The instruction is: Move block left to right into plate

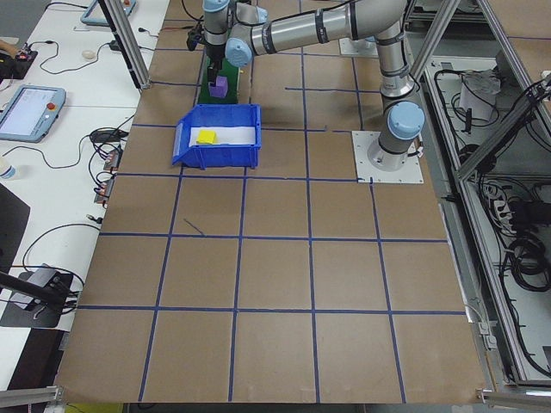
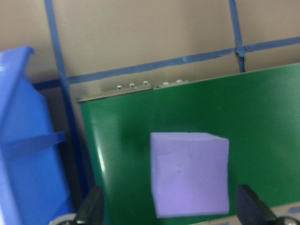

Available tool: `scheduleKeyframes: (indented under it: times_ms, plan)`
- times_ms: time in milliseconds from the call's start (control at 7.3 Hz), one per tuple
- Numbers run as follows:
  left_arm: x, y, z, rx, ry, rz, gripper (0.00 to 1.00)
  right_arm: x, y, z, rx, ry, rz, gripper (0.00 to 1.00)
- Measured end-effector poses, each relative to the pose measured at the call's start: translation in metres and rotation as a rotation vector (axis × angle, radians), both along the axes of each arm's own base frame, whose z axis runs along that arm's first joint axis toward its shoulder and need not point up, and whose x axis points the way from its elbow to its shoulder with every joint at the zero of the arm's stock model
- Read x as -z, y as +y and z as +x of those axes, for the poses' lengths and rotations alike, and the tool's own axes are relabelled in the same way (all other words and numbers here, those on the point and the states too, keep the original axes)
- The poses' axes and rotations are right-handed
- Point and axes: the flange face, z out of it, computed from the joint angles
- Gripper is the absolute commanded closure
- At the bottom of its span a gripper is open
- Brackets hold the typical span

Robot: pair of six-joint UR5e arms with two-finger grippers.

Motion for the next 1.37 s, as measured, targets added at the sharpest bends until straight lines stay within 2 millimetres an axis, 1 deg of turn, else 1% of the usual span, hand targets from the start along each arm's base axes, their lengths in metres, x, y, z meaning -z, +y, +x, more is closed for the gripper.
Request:
scheduleKeyframes:
  times_ms: [137,274,411,548,685,822,1096,1233,1370]
  plan:
    - [-0.006,-0.006,0.034,-0.046,-0.041,0.008,0.00,0.019,-0.022,0.003,0.023,-0.045,-0.021,0.00]
    - [-0.005,-0.017,0.071,-0.088,-0.068,0.014,0.00,0.027,-0.041,0.005,0.091,-0.089,-0.036,0.00]
    - [0.003,-0.027,0.103,-0.105,-0.083,0.028,0.00,0.028,-0.056,0.006,0.186,-0.127,-0.032,0.00]
    - [0.021,-0.035,0.125,-0.095,-0.092,0.053,0.00,0.033,-0.064,0.009,0.255,-0.166,-0.014,0.00]
    - [0.039,-0.042,0.139,-0.071,-0.097,0.073,0.00,0.041,-0.069,0.011,0.301,-0.193,0.009,0.00]
    - [0.052,-0.046,0.148,-0.047,-0.101,0.080,0.00,0.047,-0.071,0.012,0.347,-0.206,0.031,0.00]
    - [0.072,-0.048,0.159,-0.030,-0.102,0.096,0.01,0.056,-0.065,0.017,0.470,-0.214,0.086,0.00]
    - [0.087,-0.048,0.166,-0.037,-0.099,0.111,0.01,0.061,-0.060,0.022,0.526,-0.215,0.115,0.00]
    - [0.102,-0.050,0.175,-0.047,-0.097,0.118,0.13,0.064,-0.056,0.030,0.564,-0.215,0.136,0.00]
